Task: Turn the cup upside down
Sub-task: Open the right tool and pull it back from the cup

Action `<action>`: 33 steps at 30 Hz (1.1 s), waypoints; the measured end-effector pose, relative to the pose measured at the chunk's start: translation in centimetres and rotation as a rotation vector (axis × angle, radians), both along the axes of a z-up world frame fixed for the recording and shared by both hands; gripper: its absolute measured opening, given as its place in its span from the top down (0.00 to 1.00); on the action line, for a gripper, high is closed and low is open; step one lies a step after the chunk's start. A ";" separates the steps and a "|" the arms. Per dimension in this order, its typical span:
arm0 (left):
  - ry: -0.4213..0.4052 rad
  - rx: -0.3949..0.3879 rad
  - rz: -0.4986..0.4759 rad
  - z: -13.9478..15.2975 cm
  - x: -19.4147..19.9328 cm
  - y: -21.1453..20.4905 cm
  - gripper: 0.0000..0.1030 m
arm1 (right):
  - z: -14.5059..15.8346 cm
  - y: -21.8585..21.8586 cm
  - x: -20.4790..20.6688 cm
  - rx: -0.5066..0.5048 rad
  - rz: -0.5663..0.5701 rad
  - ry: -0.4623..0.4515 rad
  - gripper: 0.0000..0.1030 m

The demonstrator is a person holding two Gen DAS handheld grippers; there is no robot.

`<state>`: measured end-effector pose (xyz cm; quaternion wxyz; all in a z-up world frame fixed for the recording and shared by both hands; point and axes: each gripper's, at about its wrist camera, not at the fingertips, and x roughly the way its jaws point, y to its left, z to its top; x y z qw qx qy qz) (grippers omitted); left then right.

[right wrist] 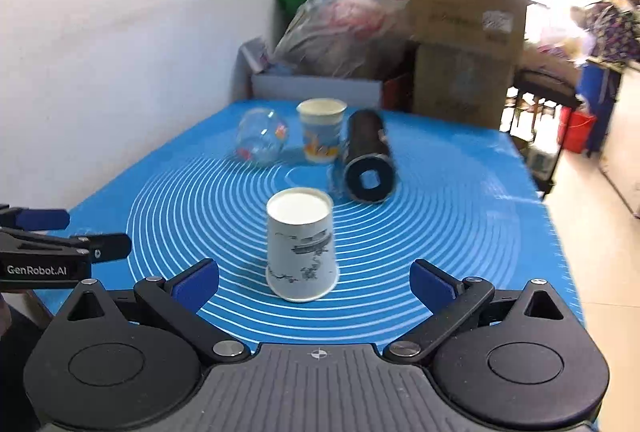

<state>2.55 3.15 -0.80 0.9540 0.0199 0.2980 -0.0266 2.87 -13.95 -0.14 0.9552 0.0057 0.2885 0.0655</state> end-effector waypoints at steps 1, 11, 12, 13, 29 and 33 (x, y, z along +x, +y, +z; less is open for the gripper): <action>-0.003 0.002 -0.003 0.1 -0.4 -0.1 0.13 | 0.2 -0.2 -0.7 0.007 -0.017 -0.009 0.00; -0.040 -0.005 -0.029 1.3 -5.0 -1.0 0.13 | 1.5 -0.7 -7.0 0.069 -0.044 -0.031 0.00; -0.042 -0.007 -0.033 1.3 -5.4 -1.0 0.13 | 1.4 -0.7 -7.4 0.073 -0.043 -0.026 0.00; -0.045 -0.009 -0.036 1.4 -5.7 -1.0 0.13 | 1.4 -0.7 -7.9 0.074 -0.044 -0.025 0.00; -0.050 0.004 -0.068 1.5 -7.8 -1.8 0.13 | 2.8 -1.0 -11.0 0.085 -0.061 -0.083 0.00; -0.052 0.011 -0.070 1.5 -8.0 -1.9 0.13 | 2.7 -1.3 -11.0 0.093 -0.062 -0.084 0.00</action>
